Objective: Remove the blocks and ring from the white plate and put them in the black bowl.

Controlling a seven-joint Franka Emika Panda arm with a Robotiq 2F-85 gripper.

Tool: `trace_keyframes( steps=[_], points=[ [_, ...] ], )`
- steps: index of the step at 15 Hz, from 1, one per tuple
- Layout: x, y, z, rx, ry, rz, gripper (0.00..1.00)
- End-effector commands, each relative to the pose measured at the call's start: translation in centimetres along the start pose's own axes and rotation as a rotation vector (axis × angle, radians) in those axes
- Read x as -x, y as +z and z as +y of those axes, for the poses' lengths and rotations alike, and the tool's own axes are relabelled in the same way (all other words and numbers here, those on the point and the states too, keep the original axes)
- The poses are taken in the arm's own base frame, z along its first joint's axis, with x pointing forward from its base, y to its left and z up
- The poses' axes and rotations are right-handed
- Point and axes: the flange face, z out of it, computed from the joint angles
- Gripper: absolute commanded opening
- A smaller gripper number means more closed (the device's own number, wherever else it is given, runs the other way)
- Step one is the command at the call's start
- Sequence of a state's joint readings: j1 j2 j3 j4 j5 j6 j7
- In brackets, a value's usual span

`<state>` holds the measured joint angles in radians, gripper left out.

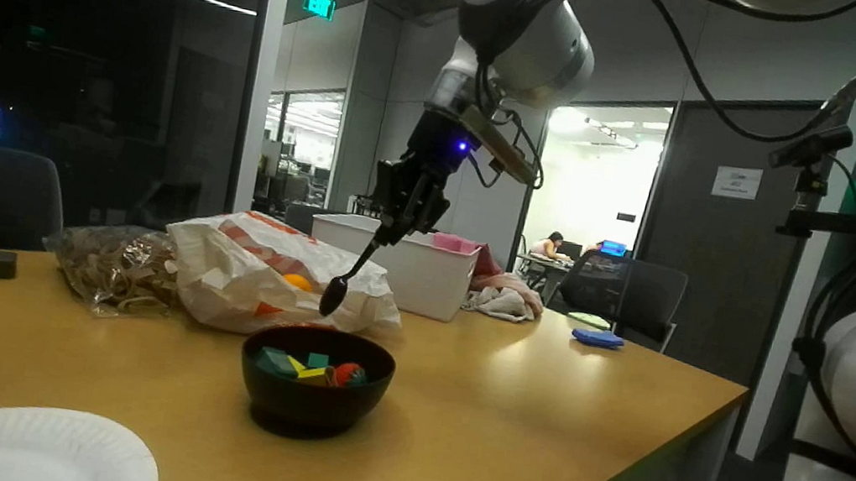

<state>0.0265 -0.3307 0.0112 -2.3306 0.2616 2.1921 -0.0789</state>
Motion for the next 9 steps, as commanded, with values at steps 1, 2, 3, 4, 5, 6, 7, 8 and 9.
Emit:
trace_keyframes(
  steps=[1,2,3,4,5,6,7,8,9],
  points=[
    [0.9,-2.8,1.4,0.056,0.043,0.125,0.1],
    [1.0,-3.2,1.9,0.073,0.054,0.148,0.1],
    [1.2,-3.5,2.5,0.106,0.058,0.17,0.1],
    [1.5,-3.6,3.1,0.148,0.055,0.187,0.1],
    [1.8,-3.6,3.7,0.198,0.043,0.194,0.1],
    [2.2,-3.2,4.2,0.258,0.016,0.185,0.1],
    [2.6,-2.7,4.5,0.301,-0.007,0.17,0.1],
    [3.2,-1.9,4.6,0.341,-0.052,0.141,0.1],
    [3.8,-0.9,4.5,0.367,-0.102,0.105,0.1]
  ],
)
